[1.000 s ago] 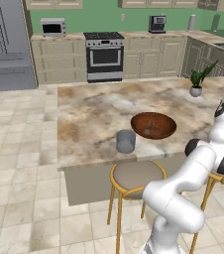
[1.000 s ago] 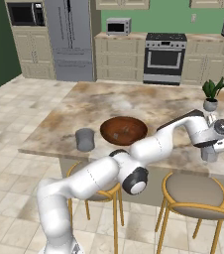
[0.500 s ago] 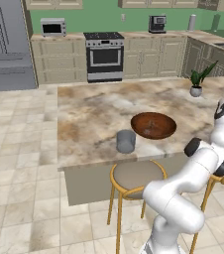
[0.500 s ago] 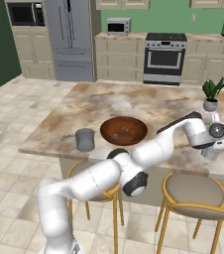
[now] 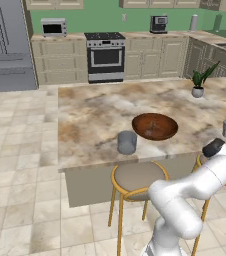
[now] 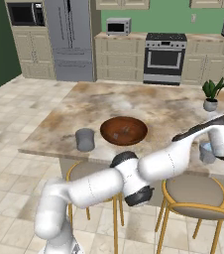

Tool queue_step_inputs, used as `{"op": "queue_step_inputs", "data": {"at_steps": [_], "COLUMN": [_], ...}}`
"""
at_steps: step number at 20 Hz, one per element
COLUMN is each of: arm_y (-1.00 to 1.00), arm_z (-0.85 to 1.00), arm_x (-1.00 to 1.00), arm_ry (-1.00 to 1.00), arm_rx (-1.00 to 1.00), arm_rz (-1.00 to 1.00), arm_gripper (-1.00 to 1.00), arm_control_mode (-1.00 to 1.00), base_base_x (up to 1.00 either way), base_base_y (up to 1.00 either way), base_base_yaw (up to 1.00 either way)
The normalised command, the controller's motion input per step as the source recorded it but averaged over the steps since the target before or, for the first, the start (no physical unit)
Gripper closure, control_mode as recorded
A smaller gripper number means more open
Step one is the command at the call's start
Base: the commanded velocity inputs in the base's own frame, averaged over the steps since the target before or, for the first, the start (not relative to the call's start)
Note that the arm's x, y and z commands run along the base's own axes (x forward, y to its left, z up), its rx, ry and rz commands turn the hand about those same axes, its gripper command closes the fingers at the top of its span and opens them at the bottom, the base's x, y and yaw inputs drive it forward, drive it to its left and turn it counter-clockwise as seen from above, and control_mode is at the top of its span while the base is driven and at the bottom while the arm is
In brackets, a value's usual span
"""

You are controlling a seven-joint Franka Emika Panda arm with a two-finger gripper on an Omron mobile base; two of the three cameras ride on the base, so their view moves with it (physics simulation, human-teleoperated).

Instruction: There are four ice cubes in the ice bowl. Place two ice cubes in each glass of water.

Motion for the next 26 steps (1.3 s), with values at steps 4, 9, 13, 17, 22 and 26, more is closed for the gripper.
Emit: {"op": "queue_step_inputs", "data": {"at_steps": [4,9,13,17,22,26], "arm_y": [0.61,1.00,1.00,0.92,0.85,0.77], "arm_z": [0.05,0.00,-0.05,-0.36,-0.44,-0.66], "arm_x": [-0.99,-0.90,-0.61,-0.52,-0.55,-0.82], "arm_ry": [-0.07,0.44,1.00,1.00,1.00,0.96], "arm_rx": [-0.10,-0.36,-0.50,-0.56,-0.61,-0.60], "arm_rz": [0.19,0.31,0.34,0.33,0.33,0.27], "arm_gripper": [-1.00,-1.00,-1.00,-1.00,-1.00,-1.00], "arm_control_mode": [-1.00,-1.00,-1.00,-1.00,-1.00,-1.00], "base_base_x": [0.00,0.00,0.00,0.00,0.00,0.00], "base_base_y": [0.00,0.00,0.00,0.00,0.00,0.00], "base_base_yaw": [0.00,0.00,0.00,0.00,0.00,0.00]}}
